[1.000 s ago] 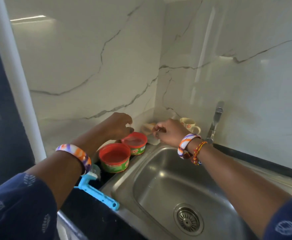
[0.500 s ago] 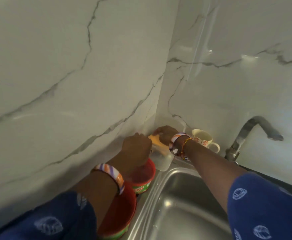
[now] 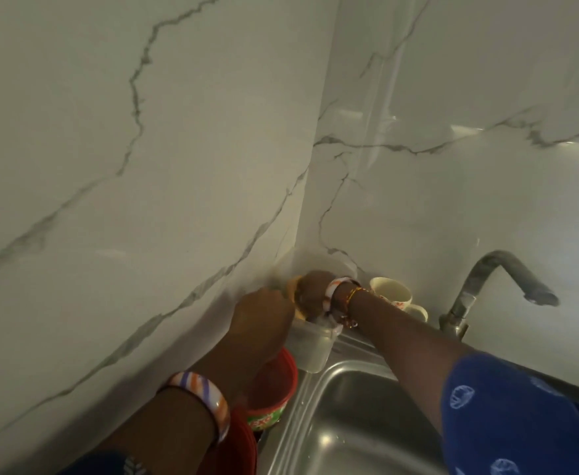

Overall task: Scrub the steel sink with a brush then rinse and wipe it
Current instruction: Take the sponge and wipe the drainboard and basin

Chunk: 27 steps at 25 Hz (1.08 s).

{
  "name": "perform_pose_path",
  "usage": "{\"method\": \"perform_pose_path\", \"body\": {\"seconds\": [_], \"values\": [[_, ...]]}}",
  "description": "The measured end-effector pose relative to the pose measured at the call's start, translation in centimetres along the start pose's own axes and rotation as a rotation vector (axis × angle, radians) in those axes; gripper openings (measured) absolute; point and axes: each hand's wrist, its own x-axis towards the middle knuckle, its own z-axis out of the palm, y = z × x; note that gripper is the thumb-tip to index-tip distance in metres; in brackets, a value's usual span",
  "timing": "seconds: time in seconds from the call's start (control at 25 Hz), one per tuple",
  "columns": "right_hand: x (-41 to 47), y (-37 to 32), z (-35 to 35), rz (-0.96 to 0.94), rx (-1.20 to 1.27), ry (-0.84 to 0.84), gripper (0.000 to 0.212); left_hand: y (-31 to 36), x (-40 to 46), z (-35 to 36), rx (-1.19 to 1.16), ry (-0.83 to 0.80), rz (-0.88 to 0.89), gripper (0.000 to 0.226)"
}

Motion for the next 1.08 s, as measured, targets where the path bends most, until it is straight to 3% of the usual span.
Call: {"method": "perform_pose_path", "body": {"seconds": [0.04, 0.12, 0.16, 0.2, 0.28, 0.36, 0.44, 0.52, 0.6, 0.68, 0.72, 0.8, 0.84, 0.92, 1.0, 1.08], "values": [[-0.7, 0.2, -0.7, -0.008, 0.112, 0.116, 0.032, -0.2, 0.0, 0.1, -0.033, 0.031, -0.01, 0.042], [-3.6, 1.0, -2.8, -0.058, 0.23, 0.304, 0.036, -0.7, 0.3, 0.6, -0.185, -0.177, -0.117, 0.048], [-6.2, 1.2, -4.1, -0.093, 0.262, 0.386, 0.04, -0.7, 0.1, -0.7, -0.342, -0.367, -0.16, 0.072], [-8.6, 1.6, -5.3, -0.138, 0.305, 0.465, 0.041, -0.6, 0.0, -1.8, -0.507, -0.372, -0.181, 0.097], [-14.0, 2.1, -6.6, -0.211, 0.372, 0.605, 0.038, 0.9, -0.4, -5.3, -0.807, -0.13, -0.166, 0.128], [-19.3, 3.2, -6.8, -0.229, 0.518, 0.716, 0.032, 4.0, -1.7, -9.5, -0.781, 0.039, -0.062, 0.136], [-24.3, 4.7, -6.5, -0.198, 0.659, 0.811, 0.032, 8.3, -3.4, -13.0, -0.764, 0.148, 0.055, 0.132], [-28.5, 6.7, -6.0, -0.171, 0.675, 0.909, 0.034, 12.2, -5.0, -15.7, -0.921, 0.222, 0.08, 0.118], [-32.1, 9.0, -5.6, -0.119, 0.641, 0.944, 0.04, 15.2, -6.4, -17.8, -1.188, 0.244, -0.054, 0.095], [-35.7, 11.6, -5.4, -0.045, 0.716, 0.937, 0.043, 17.9, -7.1, -19.6, -1.437, 0.216, -0.196, 0.057], [-37.3, 12.7, -5.3, -0.017, 0.807, 0.932, 0.044, 19.0, -7.3, -20.4, -1.494, 0.179, -0.237, 0.034], [-40.4, 14.5, -4.9, -0.018, 1.146, 0.898, 0.037, 20.7, -7.5, -21.4, -1.612, 0.037, -0.37, 0.012], [-41.8, 15.1, -4.7, -0.041, 1.365, 0.839, 0.034, 21.4, -7.5, -21.9, -1.681, -0.071, -0.452, 0.008], [-43.8, 16.2, -3.7, -0.021, 1.636, 0.621, 0.047, 22.2, -7.5, -22.3, -1.813, -0.29, -0.562, 0.032], [-45.3, 16.3, -1.9, 0.03, 1.631, 0.484, 0.041, 23.2, -8.2, -23.0, -1.913, -0.431, -0.546, 0.043], [-46.0, 16.3, -0.7, 0.145, 1.603, 0.534, 0.032, 24.3, -8.7, -23.2, -1.932, -0.483, -0.504, 0.04]]}}
